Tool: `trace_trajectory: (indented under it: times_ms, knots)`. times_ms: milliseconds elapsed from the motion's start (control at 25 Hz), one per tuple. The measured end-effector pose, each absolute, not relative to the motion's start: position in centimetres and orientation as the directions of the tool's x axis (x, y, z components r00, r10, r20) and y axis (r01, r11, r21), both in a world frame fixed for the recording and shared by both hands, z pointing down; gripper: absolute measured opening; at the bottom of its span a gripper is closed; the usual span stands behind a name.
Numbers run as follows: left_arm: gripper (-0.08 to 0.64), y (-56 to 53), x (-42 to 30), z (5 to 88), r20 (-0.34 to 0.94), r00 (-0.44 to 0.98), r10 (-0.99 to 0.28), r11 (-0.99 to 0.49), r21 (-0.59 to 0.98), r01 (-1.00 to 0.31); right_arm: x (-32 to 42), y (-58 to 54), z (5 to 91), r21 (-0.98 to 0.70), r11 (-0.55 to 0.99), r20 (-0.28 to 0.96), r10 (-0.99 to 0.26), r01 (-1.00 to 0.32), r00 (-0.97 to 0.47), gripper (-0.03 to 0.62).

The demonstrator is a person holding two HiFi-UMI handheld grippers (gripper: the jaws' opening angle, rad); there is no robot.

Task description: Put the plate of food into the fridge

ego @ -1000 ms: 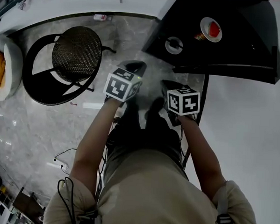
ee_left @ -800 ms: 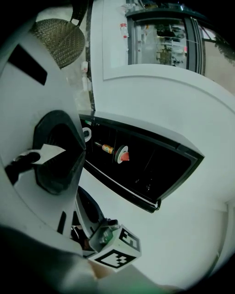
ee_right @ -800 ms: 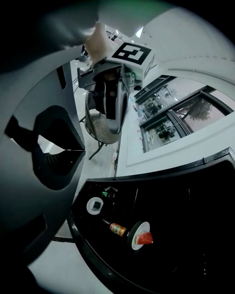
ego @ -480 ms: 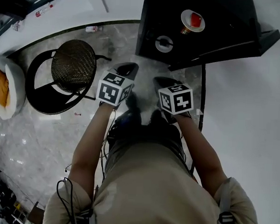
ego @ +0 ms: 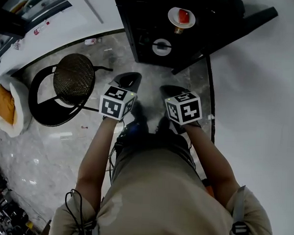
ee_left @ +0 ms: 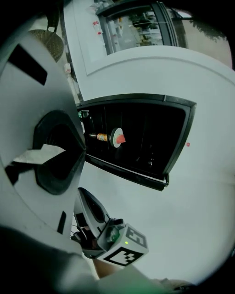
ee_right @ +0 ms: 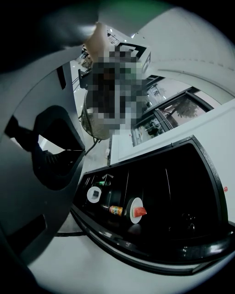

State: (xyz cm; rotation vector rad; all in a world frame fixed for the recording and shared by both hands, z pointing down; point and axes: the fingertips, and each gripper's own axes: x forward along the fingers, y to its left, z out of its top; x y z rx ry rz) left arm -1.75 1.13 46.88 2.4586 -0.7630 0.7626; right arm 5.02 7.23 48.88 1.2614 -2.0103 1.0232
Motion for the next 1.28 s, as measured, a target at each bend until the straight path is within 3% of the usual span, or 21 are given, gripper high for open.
trace_trajectory:
  times_ms: [600, 1280]
  knots:
    - [0.011, 5.5, -0.9, 43.4, 0.625, 0.661, -0.415, -0.785, 0.121, -0.608, 6.8, 9.8, 46.3, -0.333, 0.325, 0.71, -0.531, -0.885, -0.462, 0.023]
    - [0.011, 10.1, 2.2, 38.6, 0.486, 0.666, -0.565, -0.736, 0.068, -0.674, 10.9, 15.7, 42.8, -0.367, 0.36, 0.643, -0.568, -0.858, -0.514, 0.023]
